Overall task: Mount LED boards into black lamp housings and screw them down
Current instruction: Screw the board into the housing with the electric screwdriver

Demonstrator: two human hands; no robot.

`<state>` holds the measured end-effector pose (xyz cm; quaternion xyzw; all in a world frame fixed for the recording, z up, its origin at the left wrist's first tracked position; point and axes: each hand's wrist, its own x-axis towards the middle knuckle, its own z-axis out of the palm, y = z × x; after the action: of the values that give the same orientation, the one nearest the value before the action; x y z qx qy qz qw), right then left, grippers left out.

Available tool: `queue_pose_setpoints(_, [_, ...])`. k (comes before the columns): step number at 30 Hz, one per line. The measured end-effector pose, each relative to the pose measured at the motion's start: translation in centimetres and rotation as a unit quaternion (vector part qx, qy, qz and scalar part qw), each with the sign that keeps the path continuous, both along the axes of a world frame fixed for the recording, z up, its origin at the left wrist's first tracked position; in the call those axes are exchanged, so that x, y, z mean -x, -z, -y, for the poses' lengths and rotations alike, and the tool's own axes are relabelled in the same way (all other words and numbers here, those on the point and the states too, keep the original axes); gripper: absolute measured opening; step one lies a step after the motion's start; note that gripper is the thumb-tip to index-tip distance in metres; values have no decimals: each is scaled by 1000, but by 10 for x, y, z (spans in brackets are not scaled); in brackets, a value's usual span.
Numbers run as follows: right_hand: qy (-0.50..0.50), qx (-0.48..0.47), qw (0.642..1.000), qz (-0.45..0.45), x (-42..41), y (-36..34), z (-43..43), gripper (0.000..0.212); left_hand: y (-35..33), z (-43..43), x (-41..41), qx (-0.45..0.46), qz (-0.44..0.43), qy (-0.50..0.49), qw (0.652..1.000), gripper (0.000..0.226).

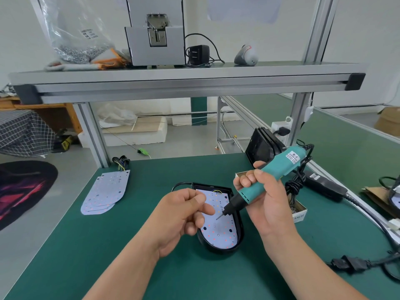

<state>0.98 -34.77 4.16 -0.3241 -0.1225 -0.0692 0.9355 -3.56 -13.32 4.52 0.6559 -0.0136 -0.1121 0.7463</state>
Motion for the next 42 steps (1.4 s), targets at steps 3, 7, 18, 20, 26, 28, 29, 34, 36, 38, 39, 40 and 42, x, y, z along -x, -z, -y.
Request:
queue_pose_setpoints(3, [-5,-4,1000,2,2,-1,0,14,3,1,1,-1,30,-20,999,11])
queue_pose_setpoints(7, [-10,-11,1000,5,4,-3,-1,13,4,1,-1,-23,46,-32,998,16])
queue_pose_setpoints(18, [-13,-66,998,17,4,-15,7,9,1,10,7,-84,90,9,992,4])
queue_pose_setpoints(20, [-8,-71,997,14,4,-17,7,9,1,13,9,-48,76,12,996,7])
queue_pose_setpoints(26, [-9,-66,998,14,6,-17,7,10,3,17,10,-8,44,20,999,27])
queue_pose_setpoints(28, [-7,-62,998,14,7,-17,7,10,2,17,10,-5,40,18,999,29])
queue_pose_setpoints(29, [-6,-60,998,13,7,-17,7,10,2,18,10,-4,38,17,999,28])
queue_pose_setpoints(34, [-2,-50,999,15,9,-18,7,12,4,18,11,-2,33,14,999,11])
queue_pose_setpoints(36, [-3,-46,999,18,9,-19,7,12,4,18,10,-4,34,9,999,9])
queue_pose_setpoints(38, [-3,-40,999,22,10,-19,7,14,4,19,10,-8,37,6,999,8])
queue_pose_setpoints(39, [-3,-35,999,24,10,-20,7,14,4,19,10,-9,39,4,999,9])
queue_pose_setpoints(40, [-2,-30,999,27,10,-20,7,14,4,19,10,-11,41,2,999,9])
queue_pose_setpoints(42, [-2,-19,999,34,10,-20,7,14,4,19,10,-22,50,-6,998,8])
